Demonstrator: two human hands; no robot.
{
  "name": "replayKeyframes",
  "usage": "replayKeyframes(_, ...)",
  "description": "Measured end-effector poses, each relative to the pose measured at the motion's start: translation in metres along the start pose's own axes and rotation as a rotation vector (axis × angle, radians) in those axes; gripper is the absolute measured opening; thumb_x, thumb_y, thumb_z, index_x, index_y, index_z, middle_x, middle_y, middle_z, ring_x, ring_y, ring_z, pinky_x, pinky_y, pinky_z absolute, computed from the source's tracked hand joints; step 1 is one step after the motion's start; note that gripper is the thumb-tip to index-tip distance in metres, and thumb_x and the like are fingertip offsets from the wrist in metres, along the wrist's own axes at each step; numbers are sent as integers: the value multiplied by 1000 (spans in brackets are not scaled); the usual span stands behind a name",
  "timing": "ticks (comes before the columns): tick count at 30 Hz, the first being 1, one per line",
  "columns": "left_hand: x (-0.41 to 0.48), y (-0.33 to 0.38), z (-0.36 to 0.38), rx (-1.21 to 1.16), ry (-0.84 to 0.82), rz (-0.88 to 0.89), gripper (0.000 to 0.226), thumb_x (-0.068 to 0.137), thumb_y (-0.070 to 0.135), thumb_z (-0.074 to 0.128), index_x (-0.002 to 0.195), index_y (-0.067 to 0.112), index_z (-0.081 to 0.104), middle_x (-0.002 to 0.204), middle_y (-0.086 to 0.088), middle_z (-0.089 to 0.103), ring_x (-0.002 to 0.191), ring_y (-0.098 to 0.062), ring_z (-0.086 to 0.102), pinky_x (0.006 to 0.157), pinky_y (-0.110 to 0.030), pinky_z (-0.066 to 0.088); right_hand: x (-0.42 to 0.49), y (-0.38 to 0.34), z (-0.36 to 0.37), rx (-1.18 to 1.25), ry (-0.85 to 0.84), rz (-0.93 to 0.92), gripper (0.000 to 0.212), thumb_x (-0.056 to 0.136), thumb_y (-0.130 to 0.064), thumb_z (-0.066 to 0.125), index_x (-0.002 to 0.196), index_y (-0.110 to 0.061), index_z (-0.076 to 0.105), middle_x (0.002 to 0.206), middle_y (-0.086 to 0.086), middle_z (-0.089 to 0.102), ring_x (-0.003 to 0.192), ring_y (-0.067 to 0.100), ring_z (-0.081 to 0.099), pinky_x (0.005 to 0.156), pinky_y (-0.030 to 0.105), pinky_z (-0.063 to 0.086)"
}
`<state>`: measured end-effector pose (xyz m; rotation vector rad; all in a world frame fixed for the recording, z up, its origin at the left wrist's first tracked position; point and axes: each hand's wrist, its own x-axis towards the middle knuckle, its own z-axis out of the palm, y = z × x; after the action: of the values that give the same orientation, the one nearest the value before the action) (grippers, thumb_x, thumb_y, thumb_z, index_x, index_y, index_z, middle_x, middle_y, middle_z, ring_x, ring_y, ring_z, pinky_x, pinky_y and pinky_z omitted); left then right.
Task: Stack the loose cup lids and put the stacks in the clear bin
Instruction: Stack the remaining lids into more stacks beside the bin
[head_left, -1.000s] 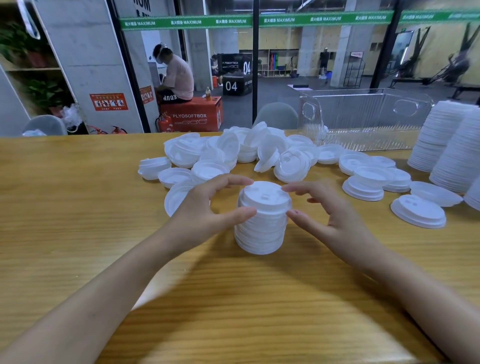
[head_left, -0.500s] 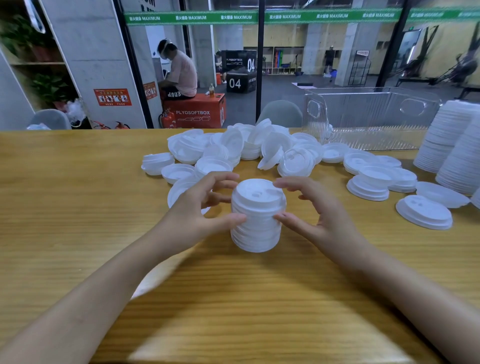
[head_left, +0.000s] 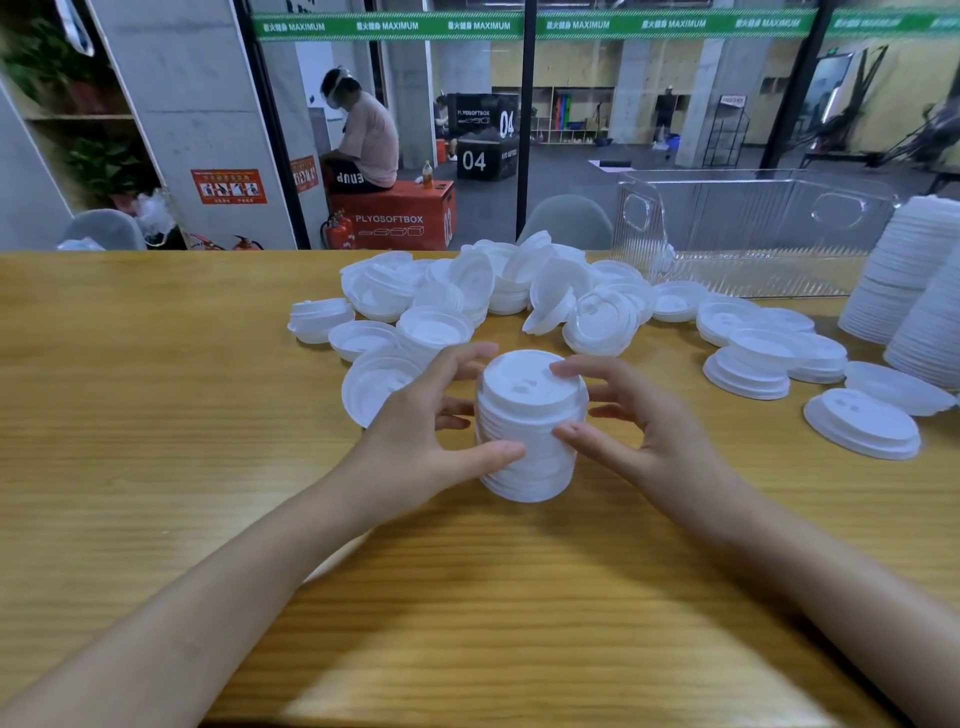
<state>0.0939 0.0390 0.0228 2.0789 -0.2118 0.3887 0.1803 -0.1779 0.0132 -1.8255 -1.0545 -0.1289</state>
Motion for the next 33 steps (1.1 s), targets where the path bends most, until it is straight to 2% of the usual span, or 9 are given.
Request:
replayKeyframes(4, -3, 3, 2, 124, 48, 99, 68, 69, 46, 79, 129, 43, 47, 131, 25, 50, 116, 1, 55, 93, -11, 43, -1, 0, -1, -69, 17, -61, 41, 85, -50, 62, 123, -34, 57, 134, -20, 52, 129, 6, 49, 98, 22, 44)
replayKeyframes(8, -4, 1, 1, 210, 62, 196, 52, 75, 51, 69, 122, 35, 53, 125, 22, 52, 122, -7, 50, 96, -14, 41, -2, -1, -1, -93, 0, -75, 40, 86, -49, 61, 123, -35, 56, 139, -14, 49, 135, 7, 43, 106, 25, 39)
replayKeyframes(13, 0, 0, -16, 269, 107, 206, 50, 78, 57, 64, 123, 41, 50, 128, 22, 53, 123, -2, 47, 95, -6, 32, -3, -1, -5, -81, 25, -57, 44, 90, -50, 55, 132, -40, 47, 135, -20, 50, 127, 11, 49, 101, 26, 42)
replayKeyframes(16, 10, -7, -42, 369, 205, 170, 48, 81, 58, 61, 122, 35, 54, 125, 19, 55, 119, -1, 48, 95, -7, 31, -5, 3, -10, -59, 64, 11, 43, 91, -53, 49, 131, -38, 48, 132, -19, 52, 124, 9, 51, 100, 28, 45)
replayKeyframes(18, 16, -18, -59, 477, 227, 98, 56, 77, 62, 61, 124, 31, 54, 126, 16, 54, 120, -8, 47, 97, -14, 32, -5, 5, -11, -43, 80, 46, 44, 90, -54, 48, 130, -37, 49, 130, -19, 54, 123, 8, 52, 99, 27, 45)
replayKeyframes(22, 13, -40, -71, 641, 131, -152, 98, 54, 80, 53, 139, 35, 40, 141, 12, 42, 132, -16, 34, 107, -39, 33, -4, 10, -9, -56, 72, 65, 40, 89, -56, 46, 125, -41, 50, 127, -21, 55, 119, 7, 54, 95, 24, 45)
replayKeyframes(25, 8, -51, -69, 645, 65, -236, 116, 46, 84, 52, 148, 35, 29, 151, 9, 34, 138, -19, 29, 112, -45, 29, -3, 12, -8, -65, 69, 71, 39, 89, -56, 46, 124, -40, 50, 126, -21, 56, 117, 7, 55, 94, 23, 46)
replayKeyframes(30, 5, -52, -67, 641, 64, -205, 109, 49, 80, 54, 146, 35, 33, 147, 7, 40, 135, -20, 32, 109, -41, 28, -4, 10, -10, -46, 63, 92, 39, 90, -53, 47, 124, -35, 52, 126, -16, 57, 116, 6, 56, 92, 13, 43)
replayKeyframes(33, 4, -48, -63, 702, 99, -182, 99, 64, 62, 78, 147, 33, 32, 146, 6, 42, 134, -20, 34, 107, -40, 25, -5, 8, -11, -45, 77, 96, 32, 93, -40, 50, 124, -32, 52, 126, -15, 58, 113, 2, 56, 90, 9, 41)
